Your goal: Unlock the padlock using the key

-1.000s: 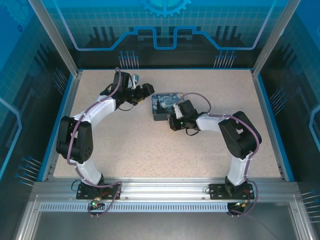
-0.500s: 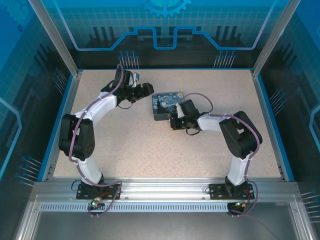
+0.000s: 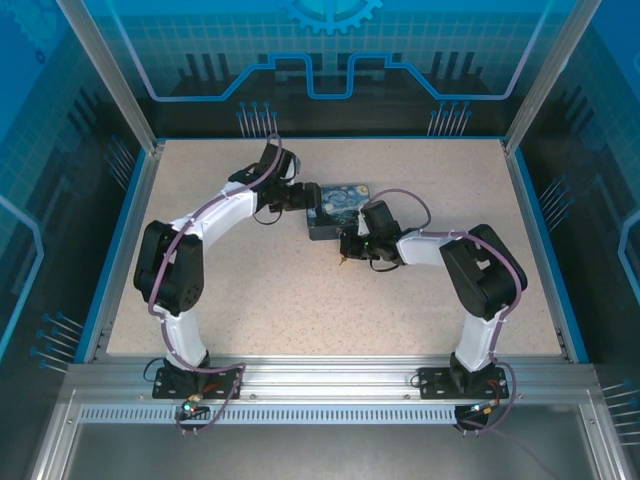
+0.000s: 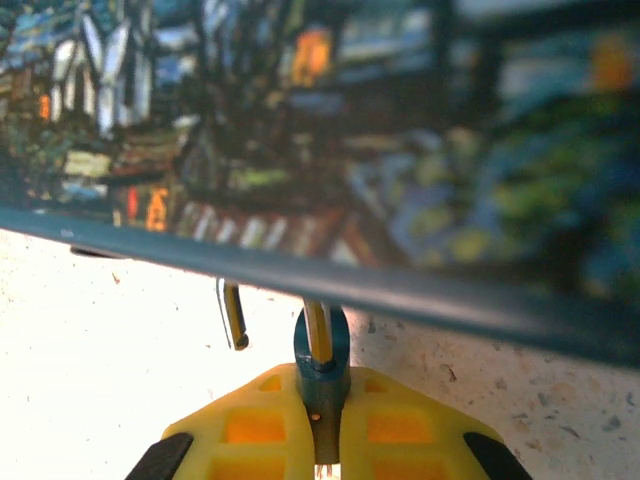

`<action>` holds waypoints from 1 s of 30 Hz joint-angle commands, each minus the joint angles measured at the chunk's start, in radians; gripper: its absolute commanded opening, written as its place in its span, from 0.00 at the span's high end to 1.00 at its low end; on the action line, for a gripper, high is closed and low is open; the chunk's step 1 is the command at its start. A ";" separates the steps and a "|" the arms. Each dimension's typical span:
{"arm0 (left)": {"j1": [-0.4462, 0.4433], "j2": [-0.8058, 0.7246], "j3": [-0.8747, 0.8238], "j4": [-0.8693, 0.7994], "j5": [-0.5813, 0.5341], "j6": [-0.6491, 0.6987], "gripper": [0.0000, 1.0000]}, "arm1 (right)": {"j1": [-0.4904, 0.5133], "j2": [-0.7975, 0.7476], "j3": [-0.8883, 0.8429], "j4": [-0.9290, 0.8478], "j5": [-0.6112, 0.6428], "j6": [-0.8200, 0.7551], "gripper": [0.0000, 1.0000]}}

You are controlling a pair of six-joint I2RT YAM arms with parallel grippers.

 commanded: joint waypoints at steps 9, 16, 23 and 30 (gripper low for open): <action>-0.034 0.060 -0.018 -0.076 -0.077 0.015 0.19 | -0.009 -0.018 -0.045 -0.033 0.033 0.204 1.00; -0.034 0.071 -0.065 -0.052 -0.029 -0.025 0.19 | -0.010 0.003 -0.110 0.060 0.032 0.361 1.00; -0.035 0.084 -0.097 -0.024 0.010 -0.052 0.22 | -0.009 0.028 -0.132 0.127 0.001 0.464 1.00; -0.035 -0.007 -0.051 -0.004 0.010 -0.055 0.17 | -0.013 0.006 -0.112 0.006 -0.022 0.383 1.00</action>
